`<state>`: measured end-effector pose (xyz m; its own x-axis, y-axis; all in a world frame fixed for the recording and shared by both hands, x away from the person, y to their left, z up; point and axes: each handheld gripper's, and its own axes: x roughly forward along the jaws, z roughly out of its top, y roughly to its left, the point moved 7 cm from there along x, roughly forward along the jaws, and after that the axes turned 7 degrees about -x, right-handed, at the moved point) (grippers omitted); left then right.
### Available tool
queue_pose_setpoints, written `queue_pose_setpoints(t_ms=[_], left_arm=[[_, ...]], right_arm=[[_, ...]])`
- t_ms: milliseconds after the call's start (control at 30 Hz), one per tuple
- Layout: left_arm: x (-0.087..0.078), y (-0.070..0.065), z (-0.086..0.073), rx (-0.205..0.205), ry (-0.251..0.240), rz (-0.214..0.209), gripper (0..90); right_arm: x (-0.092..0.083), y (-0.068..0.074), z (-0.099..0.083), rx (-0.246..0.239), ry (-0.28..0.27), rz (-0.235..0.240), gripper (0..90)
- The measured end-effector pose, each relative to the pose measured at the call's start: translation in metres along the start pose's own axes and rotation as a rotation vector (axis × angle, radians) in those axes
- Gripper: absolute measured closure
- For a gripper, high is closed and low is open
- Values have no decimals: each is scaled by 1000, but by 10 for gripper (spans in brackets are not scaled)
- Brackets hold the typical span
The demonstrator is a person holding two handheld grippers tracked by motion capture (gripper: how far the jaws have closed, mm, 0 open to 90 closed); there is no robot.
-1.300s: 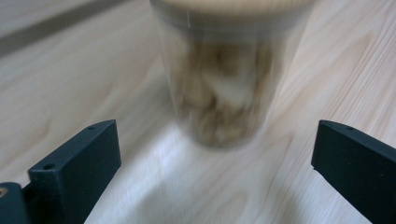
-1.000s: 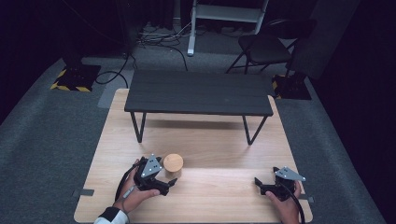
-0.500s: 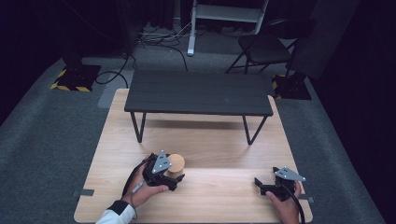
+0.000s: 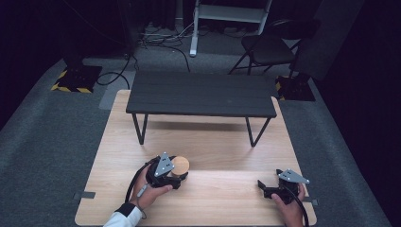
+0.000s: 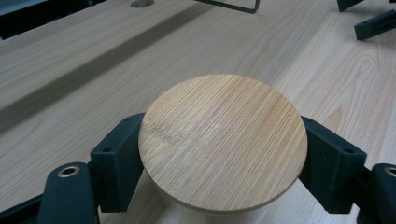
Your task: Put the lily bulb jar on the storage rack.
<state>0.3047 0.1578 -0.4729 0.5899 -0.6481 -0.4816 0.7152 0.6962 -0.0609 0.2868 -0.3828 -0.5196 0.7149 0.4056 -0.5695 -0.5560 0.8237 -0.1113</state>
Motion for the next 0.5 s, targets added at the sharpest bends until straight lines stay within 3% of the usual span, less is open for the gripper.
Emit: queue_pose_setpoints(t_ms=[200, 500], left_arm=[[-2, 1, 4, -4, 20, -5, 241], [-14, 2, 18, -36, -18, -30, 242]], right_arm=[[0, 0, 0, 0, 0, 0, 0], [0, 0, 0, -3, 0, 3, 0]])
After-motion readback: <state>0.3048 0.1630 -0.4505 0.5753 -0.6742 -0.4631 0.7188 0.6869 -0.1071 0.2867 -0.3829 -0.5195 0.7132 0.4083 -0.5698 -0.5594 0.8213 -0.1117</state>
